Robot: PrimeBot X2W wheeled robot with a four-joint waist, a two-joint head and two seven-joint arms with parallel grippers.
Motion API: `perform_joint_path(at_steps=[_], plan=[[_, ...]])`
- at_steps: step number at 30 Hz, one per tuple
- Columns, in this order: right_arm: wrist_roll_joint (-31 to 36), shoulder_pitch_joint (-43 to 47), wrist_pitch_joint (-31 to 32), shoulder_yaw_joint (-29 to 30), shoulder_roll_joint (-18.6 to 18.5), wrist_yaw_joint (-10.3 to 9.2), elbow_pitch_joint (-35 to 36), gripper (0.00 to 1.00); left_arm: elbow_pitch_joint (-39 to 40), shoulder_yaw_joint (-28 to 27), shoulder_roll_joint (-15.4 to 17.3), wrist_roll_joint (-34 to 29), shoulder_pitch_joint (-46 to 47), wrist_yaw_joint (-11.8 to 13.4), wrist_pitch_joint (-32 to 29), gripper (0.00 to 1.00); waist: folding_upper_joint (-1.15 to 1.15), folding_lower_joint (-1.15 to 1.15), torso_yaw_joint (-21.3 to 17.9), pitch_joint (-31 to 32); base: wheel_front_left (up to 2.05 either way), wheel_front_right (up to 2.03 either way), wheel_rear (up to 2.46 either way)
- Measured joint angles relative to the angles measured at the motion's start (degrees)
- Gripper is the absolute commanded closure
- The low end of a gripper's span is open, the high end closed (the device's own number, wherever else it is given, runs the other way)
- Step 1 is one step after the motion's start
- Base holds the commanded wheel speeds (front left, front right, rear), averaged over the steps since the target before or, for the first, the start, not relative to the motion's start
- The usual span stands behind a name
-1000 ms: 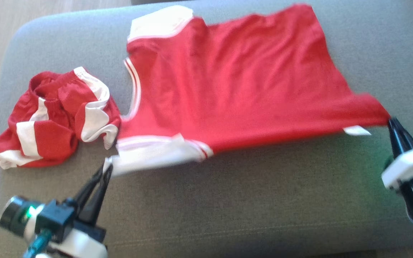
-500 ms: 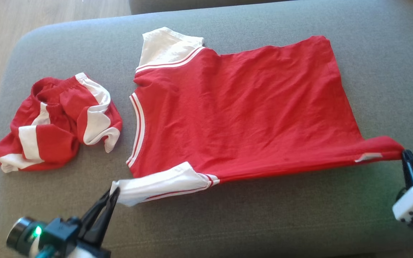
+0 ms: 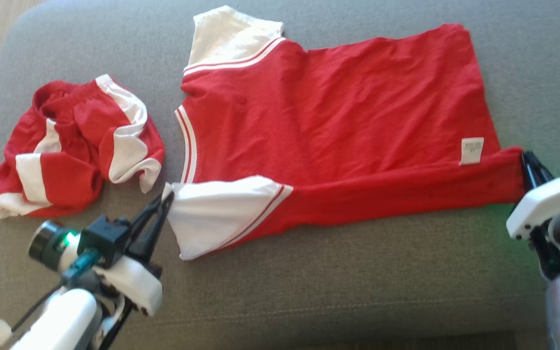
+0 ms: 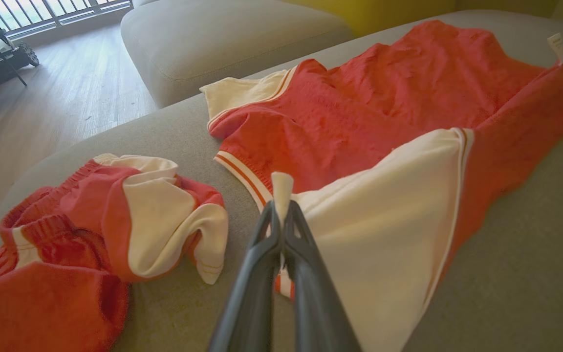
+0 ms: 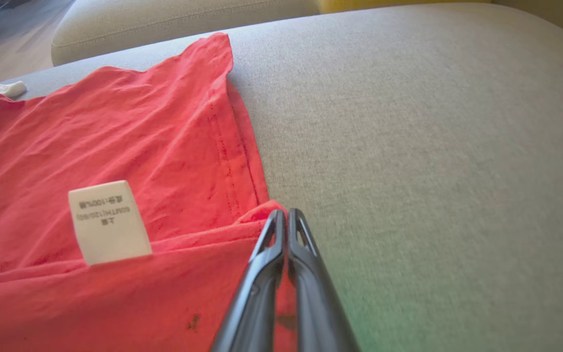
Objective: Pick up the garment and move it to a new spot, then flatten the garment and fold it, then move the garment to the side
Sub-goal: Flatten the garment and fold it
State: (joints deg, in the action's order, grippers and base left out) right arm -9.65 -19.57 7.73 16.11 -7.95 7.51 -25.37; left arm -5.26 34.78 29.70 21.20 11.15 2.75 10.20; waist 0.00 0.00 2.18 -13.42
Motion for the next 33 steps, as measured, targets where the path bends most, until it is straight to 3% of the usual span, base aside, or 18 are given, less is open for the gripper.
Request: perform_joint_path(at_steps=[13, 14, 15, 16, 17, 25, 33], plan=[[4.05, -10.55, -7.57, -3.04, -1.94, 0.00, -12.36, 0.97, -11.14, 1.62, -4.37, -4.08, 10.15, -1.82, 3.53, 1.00, 0.00, 0.00, 1.55, -4.27, 0.00, 0.00, 0.00], [4.13, -10.79, -8.13, -3.10, -1.94, 0.00, -12.94, 0.53, -11.99, 1.60, -4.79, -4.08, 10.55, -1.82, 3.59, 0.99, 0.00, 0.00, 1.60, -4.39, 0.00, 0.00, 0.00], [4.31, -10.95, -9.10, -3.16, -1.98, 0.00, -13.33, 0.00, -12.63, 1.59, -5.16, -4.16, 10.86, -1.82, 3.66, 0.51, 0.00, 0.00, 1.60, -4.45, 0.00, 0.00, 0.00], [4.97, -11.08, -10.54, -3.21, -2.08, 0.00, -13.45, 0.00, -13.24, 1.48, -5.57, -4.20, 11.14, -1.82, 4.00, 0.06, 0.00, 0.00, 1.58, -4.44, 0.00, 0.00, 0.00], [5.57, -11.29, -11.92, -3.20, -2.15, 0.00, -13.47, 0.00, -13.54, 1.25, -6.02, -4.22, 11.34, -1.69, 4.01, 0.00, 0.00, 0.00, 1.54, -4.37, 0.00, 0.00, 0.00], [6.05, -10.86, -18.69, -1.49, -0.65, 0.00, -10.28, 0.00, -6.75, -5.89, -9.79, -2.83, 6.98, 3.90, 4.10, 0.00, 0.00, 0.00, 0.80, -2.73, 0.00, 0.00, 0.00], [4.80, -5.16, -18.08, -1.46, 1.26, 0.00, -6.03, 0.00, -6.16, -4.39, -12.12, 0.80, -8.56, 5.42, 3.42, 0.00, 0.00, 0.00, 0.10, -1.26, 0.00, 0.00, 0.00]])
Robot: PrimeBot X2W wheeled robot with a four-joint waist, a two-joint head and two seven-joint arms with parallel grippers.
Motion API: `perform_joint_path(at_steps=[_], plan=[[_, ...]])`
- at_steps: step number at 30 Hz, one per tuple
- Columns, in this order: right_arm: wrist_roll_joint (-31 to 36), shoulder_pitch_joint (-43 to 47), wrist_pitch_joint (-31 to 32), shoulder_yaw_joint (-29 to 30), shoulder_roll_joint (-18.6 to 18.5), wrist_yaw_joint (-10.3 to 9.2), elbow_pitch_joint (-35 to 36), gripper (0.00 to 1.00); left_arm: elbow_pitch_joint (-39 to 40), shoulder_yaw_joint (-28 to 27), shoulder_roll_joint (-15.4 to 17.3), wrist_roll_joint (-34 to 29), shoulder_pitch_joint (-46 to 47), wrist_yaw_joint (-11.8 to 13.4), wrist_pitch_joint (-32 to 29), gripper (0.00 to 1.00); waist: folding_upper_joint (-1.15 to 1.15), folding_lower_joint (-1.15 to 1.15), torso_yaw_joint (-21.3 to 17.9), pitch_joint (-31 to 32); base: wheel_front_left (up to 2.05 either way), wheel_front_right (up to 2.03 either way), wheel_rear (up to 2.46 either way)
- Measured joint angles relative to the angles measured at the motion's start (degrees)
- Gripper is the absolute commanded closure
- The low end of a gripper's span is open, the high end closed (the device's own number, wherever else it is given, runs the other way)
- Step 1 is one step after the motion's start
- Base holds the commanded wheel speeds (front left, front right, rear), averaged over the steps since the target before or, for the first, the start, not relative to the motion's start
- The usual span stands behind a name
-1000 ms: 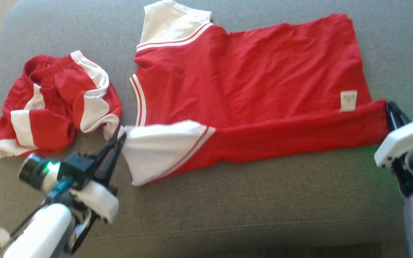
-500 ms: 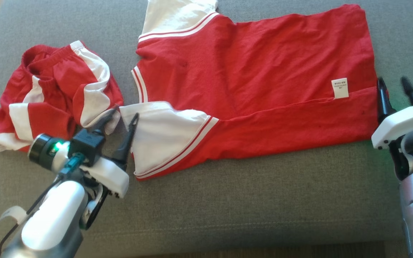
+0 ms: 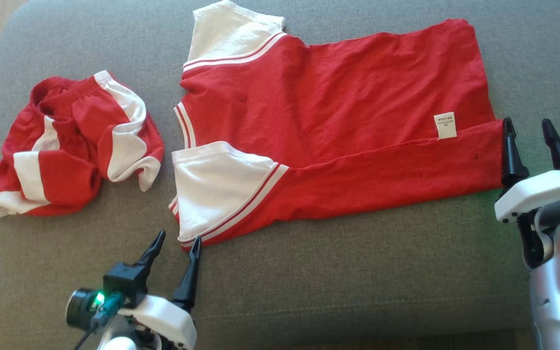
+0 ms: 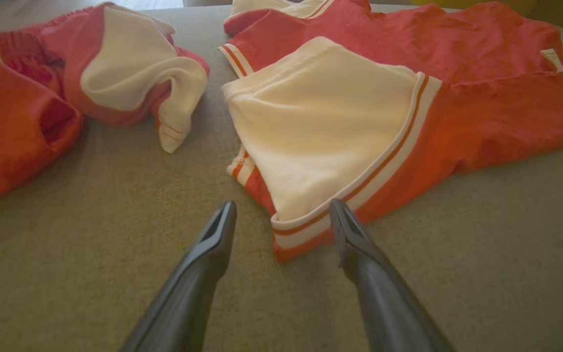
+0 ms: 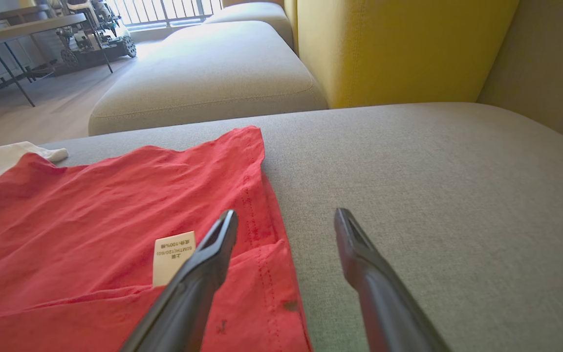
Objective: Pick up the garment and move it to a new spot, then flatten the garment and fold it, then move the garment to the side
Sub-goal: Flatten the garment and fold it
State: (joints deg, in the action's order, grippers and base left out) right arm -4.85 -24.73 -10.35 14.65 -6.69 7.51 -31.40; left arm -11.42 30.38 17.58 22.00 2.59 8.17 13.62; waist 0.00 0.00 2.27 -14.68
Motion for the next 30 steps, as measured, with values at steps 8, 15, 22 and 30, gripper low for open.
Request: perform_joint_path(at_steps=[8, 15, 22, 30], plan=[[-0.41, 0.83, 1.42, 0.47, 0.99, 0.00, 3.24, 0.00, -4.14, 0.93, -1.02, 0.90, 1.88, -0.46, -3.36, 0.00, 0.00, 0.00, 0.09, 0.16, 0.00, 0.00, 0.00], [-0.66, 1.53, 5.28, -0.30, 1.00, 0.00, 4.25, 0.00, -9.22, 2.08, -1.85, 2.29, 6.91, -2.22, -7.68, 0.00, 0.00, 0.00, -0.33, -0.28, 0.00, 0.00, 0.00], [-2.30, 2.13, 11.89, -0.21, 1.07, 0.00, 1.48, 0.00, -11.60, 2.33, -3.04, 4.45, 8.72, -4.81, -9.00, 1.00, 0.00, 0.00, -0.14, 0.13, 0.00, 0.00, 0.00], [1.53, 2.18, 16.39, 3.26, 1.57, 0.00, -2.31, 0.00, -12.12, 2.41, -2.72, 5.12, 8.37, -5.73, -8.98, 1.00, 0.00, 0.00, 0.28, 1.59, 0.00, 0.00, 0.00]])
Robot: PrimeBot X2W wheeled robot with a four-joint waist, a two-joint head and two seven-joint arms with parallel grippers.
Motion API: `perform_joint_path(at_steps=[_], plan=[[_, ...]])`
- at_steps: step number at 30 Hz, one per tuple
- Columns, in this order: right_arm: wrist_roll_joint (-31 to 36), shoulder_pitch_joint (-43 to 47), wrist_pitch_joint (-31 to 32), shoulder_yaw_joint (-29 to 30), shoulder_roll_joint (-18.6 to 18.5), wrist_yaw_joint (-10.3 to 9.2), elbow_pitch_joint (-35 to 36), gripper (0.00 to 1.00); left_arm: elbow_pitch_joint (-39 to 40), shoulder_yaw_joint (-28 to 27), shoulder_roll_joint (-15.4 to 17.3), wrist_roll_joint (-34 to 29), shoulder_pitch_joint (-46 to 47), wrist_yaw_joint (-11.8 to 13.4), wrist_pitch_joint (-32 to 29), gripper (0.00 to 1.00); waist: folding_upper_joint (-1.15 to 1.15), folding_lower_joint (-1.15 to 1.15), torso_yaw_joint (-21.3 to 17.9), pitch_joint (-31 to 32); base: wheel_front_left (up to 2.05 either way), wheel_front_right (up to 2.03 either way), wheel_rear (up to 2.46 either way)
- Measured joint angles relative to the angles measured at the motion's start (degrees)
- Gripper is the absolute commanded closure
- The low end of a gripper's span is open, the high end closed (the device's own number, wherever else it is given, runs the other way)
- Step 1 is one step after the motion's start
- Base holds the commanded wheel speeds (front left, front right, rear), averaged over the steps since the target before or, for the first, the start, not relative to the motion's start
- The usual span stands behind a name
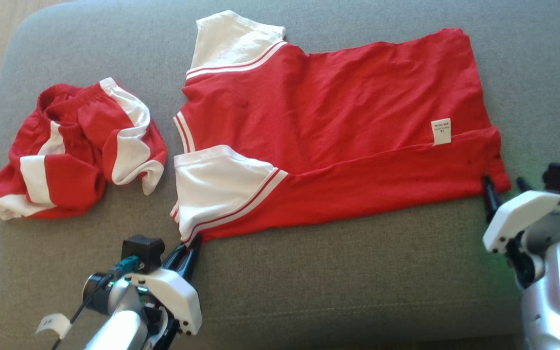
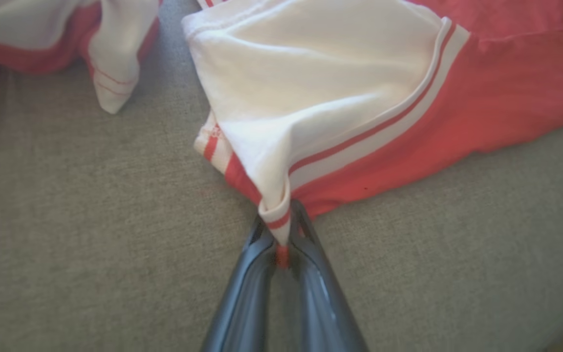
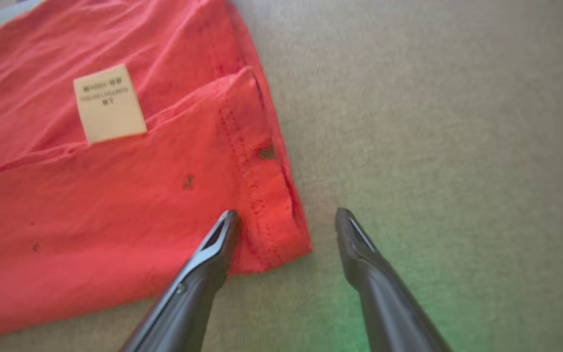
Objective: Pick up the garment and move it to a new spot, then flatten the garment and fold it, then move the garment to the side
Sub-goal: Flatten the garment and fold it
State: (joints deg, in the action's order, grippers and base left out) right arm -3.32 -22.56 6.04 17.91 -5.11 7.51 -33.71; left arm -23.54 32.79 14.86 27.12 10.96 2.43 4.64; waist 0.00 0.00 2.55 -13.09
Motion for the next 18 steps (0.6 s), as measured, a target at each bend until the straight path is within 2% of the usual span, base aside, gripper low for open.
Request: perform_joint_path(at_steps=[3, 4, 5, 6, 18], plan=[[1.09, 0.00, 2.13, 0.19, 1.33, 0.00, -1.86, 0.00, 0.05, 0.13, 0.38, 0.25, -0.39, 0.00, 0.00, 1.00, 0.00, 0.00, -0.20, 0.52, 0.00, 0.00, 0.00], [1.34, -0.13, 2.13, 0.22, 1.40, 0.00, -2.07, 0.16, 0.10, 0.20, 0.54, 0.25, -0.40, -0.02, 0.00, 1.00, 0.00, 0.00, -0.29, 0.57, 0.00, 0.00, 0.00], [1.34, -0.31, 2.31, 0.19, 1.40, 0.00, -2.41, 0.63, 0.13, 0.25, 0.70, 0.25, -0.41, -0.20, 0.00, 1.00, 0.00, 0.00, -0.39, 0.59, 0.00, 0.00, 0.00], [1.33, -0.42, 2.52, 0.19, 1.41, 0.00, -2.69, 1.00, 0.19, 0.27, 0.85, 0.25, -0.41, -0.37, 0.00, 1.00, 0.00, 0.00, -0.47, 0.60, 0.00, 0.00, 0.00], [1.22, 1.09, 0.42, 2.01, 2.03, 0.01, -1.90, 1.00, 1.59, 1.45, 2.55, 0.25, -2.00, -0.51, 0.59, 1.00, 0.00, 0.00, -1.74, 1.92, 0.00, 0.00, 0.00]])
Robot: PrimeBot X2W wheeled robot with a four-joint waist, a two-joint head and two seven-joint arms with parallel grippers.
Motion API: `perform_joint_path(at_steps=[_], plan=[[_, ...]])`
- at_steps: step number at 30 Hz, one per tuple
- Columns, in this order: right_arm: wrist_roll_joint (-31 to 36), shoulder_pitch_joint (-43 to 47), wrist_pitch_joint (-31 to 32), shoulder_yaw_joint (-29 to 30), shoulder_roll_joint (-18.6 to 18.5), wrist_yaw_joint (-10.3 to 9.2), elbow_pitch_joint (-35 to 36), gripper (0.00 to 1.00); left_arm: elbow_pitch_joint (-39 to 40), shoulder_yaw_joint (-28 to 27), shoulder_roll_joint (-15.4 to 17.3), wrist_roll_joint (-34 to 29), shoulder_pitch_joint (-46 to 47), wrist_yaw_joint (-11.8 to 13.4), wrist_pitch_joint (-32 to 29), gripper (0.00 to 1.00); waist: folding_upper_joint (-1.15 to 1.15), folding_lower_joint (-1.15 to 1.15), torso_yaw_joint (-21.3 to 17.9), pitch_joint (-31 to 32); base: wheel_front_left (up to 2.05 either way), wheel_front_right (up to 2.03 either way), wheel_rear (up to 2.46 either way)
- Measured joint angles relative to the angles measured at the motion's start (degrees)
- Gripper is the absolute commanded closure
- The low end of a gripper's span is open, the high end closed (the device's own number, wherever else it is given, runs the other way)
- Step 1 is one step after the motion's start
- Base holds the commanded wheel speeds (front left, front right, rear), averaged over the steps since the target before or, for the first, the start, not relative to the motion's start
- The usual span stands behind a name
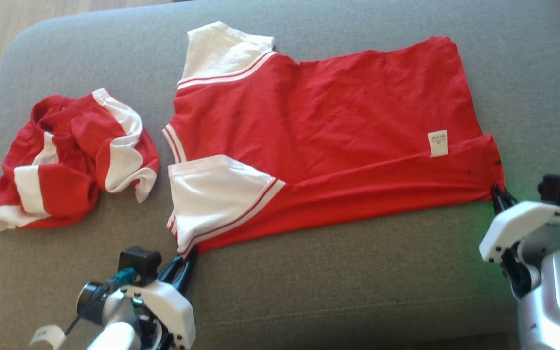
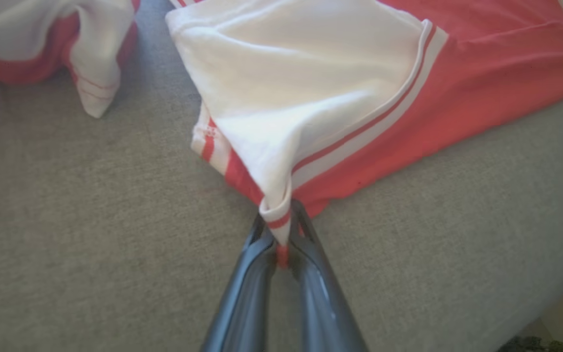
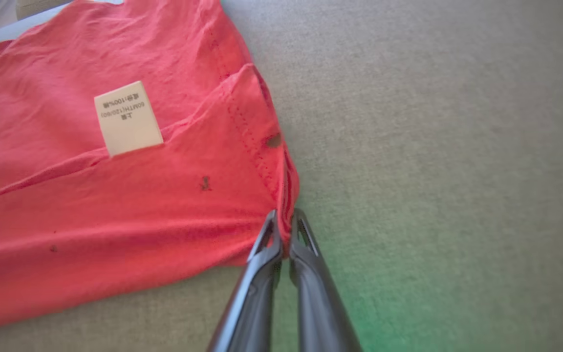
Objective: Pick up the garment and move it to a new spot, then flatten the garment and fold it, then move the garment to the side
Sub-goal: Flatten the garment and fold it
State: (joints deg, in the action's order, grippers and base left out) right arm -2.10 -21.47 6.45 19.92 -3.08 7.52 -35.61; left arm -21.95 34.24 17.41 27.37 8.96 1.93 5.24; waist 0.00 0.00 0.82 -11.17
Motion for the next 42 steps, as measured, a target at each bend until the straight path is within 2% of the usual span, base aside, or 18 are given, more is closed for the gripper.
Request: perform_joint_path(at_steps=[8, 13, 17, 18, 19, 25, 30, 32, 33, 36, 39, 42], plan=[[-3.09, 8.83, 0.69, 0.74, -0.02, 0.00, 6.27, 1.00, 4.31, 0.52, 1.16, 1.22, -4.21, -0.31, -2.54, 1.00, 0.00, 0.00, -1.68, 1.66, 0.00, 0.00, 0.00], [-4.47, 13.61, 3.63, 1.42, 0.00, 0.00, 10.71, 1.00, 8.84, 0.87, 2.78, 2.65, -8.37, 0.86, -5.95, 1.00, 0.00, 0.00, -1.76, 2.24, 0.00, 0.00, 0.00], [-5.01, 14.63, 5.56, 1.69, 0.02, 0.00, 13.14, 1.00, 12.05, 0.44, 3.00, 4.04, -10.12, 3.07, -7.24, 1.00, 0.00, 0.00, -1.48, 1.89, 0.00, 0.00, 0.00], [-5.00, 14.69, 5.91, 1.83, 0.03, 0.00, 13.82, 0.38, 12.67, 0.31, 3.03, 4.09, -10.08, 3.63, -7.58, 0.59, 0.00, 0.00, -1.38, 1.72, 0.00, 0.00, 0.00], [-4.92, 14.69, 6.23, 2.12, 0.10, 0.00, 14.51, 0.00, 13.05, 0.23, 3.08, 4.09, -10.01, 3.87, -8.17, 0.00, 0.00, 0.00, -1.28, 1.57, 0.00, 0.00, 0.00], [-1.83, 14.71, 4.86, 4.56, 0.22, -0.01, 21.30, 0.00, 18.33, -1.38, 5.22, 4.70, -10.05, 6.30, -11.22, 0.00, 0.00, 0.00, -1.24, 0.28, 0.00, 0.00, 0.00], [-1.48, 14.67, 3.02, 3.01, 0.29, -0.01, 27.04, 0.00, 28.40, -4.78, 10.98, 3.01, -6.75, 7.34, -14.82, 0.00, 0.00, 0.00, -1.58, -1.35, 0.00, 0.00, 0.00], [-1.81, 14.60, 2.47, 2.07, 0.34, -0.01, 27.93, 0.00, 29.76, -5.66, 11.93, 2.61, -4.19, 7.23, -15.82, 0.00, 0.00, 0.00, -1.61, -1.84, 0.00, 0.00, 0.00], [-2.24, 14.47, 2.00, 0.86, 0.42, -0.01, 28.81, 0.00, 30.52, -5.87, 13.01, 1.90, -0.74, 6.78, -17.17, 0.00, 0.00, 0.00, -1.64, -2.42, 0.00, 0.00, 0.00], [-5.42, 13.23, 1.03, -3.99, 0.47, -0.01, 30.36, 0.00, 30.45, -6.56, 14.08, 2.20, 11.31, 2.92, -22.24, 0.00, 0.00, 0.00, -1.84, -4.55, 0.00, 0.00, 0.00], [-6.92, 12.18, 0.51, -8.40, 0.59, -0.01, 31.63, 0.00, 25.75, -6.67, 13.55, 4.71, 22.96, -1.43, -26.50, 0.00, 0.00, 0.00, -2.26, -7.13, 0.00, 0.00, 0.00], [-7.09, 11.05, -0.38, -10.63, 0.60, -0.01, 32.73, 0.00, 18.86, -6.55, 12.17, 5.66, 32.95, -4.45, -29.91, 0.00, 0.00, 0.00, -2.82, -10.17, 0.00, 0.00, 0.00]])
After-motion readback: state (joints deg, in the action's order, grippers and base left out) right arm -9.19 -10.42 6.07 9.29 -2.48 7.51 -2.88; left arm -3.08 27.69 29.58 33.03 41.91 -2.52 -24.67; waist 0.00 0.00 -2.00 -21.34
